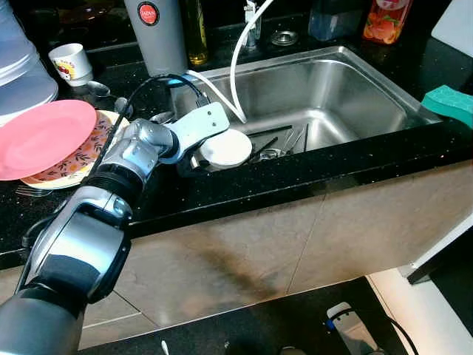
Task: Kitchen organization
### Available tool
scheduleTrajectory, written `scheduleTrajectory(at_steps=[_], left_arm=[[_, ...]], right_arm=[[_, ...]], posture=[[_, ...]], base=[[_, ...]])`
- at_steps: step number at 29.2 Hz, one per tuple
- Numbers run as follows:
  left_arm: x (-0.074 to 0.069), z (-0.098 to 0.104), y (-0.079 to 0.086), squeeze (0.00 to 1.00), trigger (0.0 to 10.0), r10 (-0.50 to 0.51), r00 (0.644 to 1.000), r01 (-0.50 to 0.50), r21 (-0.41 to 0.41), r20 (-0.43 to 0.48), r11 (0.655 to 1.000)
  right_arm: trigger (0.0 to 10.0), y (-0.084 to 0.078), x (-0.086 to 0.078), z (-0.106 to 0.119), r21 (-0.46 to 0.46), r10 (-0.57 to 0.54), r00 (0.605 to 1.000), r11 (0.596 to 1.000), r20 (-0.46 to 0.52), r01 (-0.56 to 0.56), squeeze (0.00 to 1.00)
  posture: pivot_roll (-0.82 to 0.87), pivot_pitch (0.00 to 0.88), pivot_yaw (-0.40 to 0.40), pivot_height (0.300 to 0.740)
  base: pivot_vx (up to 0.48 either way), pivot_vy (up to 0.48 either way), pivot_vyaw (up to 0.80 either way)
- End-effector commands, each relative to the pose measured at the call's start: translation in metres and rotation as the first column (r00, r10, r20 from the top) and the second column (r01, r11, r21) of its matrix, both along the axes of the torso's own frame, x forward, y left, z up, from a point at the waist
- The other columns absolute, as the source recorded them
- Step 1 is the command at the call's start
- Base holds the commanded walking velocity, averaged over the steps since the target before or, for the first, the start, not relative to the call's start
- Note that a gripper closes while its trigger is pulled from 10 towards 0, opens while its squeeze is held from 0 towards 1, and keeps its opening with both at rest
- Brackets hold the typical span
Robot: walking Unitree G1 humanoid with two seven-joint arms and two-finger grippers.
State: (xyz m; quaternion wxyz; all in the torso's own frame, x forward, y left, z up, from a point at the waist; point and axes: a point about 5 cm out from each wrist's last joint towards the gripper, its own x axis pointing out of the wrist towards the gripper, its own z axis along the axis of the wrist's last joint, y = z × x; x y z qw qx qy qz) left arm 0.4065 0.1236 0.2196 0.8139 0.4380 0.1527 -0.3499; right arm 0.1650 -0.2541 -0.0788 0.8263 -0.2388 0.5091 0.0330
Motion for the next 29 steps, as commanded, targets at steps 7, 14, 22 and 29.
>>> scheduleTrajectory(at_steps=[7,14,22,29], left_arm=[[0.000,-0.014,0.008,0.00,0.0,0.033,0.999,-0.035,0.071,0.021,0.997],[0.001,-0.013,0.011,0.00,0.0,0.050,0.998,-0.053,0.082,0.033,0.995],[0.002,-0.012,0.012,0.00,0.0,0.063,0.997,-0.067,0.085,0.050,0.994],[0.006,0.007,0.010,0.00,0.0,0.081,0.994,-0.077,-0.051,0.078,0.996]], right_arm=[[10.0,0.003,-0.005,-0.003,0.003,0.007,1.000,1.000,-0.020,-0.007,0.00],[10.0,0.003,-0.005,-0.003,0.003,0.008,1.000,1.000,-0.021,-0.008,0.00],[10.0,0.003,-0.005,-0.003,0.002,0.008,1.000,1.000,-0.020,-0.008,0.00],[10.0,0.003,-0.004,-0.003,0.001,0.007,1.000,1.000,-0.020,-0.007,0.00]], posture=[[-0.05,0.082,0.094,0.740],[-0.05,0.082,0.096,0.740],[-0.05,0.081,0.097,0.740],[-0.05,0.078,0.094,0.740]], base=[[0.000,0.000,0.00],[0.000,0.000,0.00],[0.000,0.000,0.00],[0.000,0.000,0.00]])
